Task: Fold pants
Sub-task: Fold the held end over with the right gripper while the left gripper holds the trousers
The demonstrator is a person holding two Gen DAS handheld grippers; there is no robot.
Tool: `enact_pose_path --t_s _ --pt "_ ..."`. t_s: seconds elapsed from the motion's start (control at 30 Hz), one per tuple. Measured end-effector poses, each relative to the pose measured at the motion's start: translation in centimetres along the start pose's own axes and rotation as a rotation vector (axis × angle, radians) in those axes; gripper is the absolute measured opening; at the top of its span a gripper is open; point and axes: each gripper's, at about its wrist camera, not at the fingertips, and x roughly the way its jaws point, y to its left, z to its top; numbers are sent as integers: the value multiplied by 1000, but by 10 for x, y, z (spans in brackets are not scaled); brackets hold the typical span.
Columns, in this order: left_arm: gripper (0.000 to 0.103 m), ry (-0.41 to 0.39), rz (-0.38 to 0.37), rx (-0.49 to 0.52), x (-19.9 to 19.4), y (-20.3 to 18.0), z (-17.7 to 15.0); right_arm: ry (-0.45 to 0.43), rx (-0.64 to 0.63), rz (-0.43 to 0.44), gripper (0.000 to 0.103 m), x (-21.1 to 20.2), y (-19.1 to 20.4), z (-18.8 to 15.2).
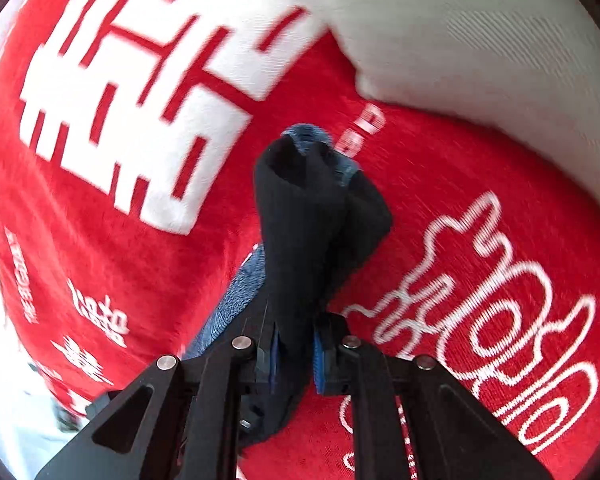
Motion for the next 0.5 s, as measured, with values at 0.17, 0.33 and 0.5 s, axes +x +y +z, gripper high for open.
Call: enact_pose_path --t_s 0.17,0.33,0.5 --pt "61 -40 -71 -66 -4 11 -5 -11 -230 -35 14 -7 61 -8" --pt "61 -69 -108 -61 -8 20 -12 19 -411 -59 14 -3 110 -30" --pt "61 10 -203 -174 -26 49 -4 28 -513 -78 14 0 147 -49"
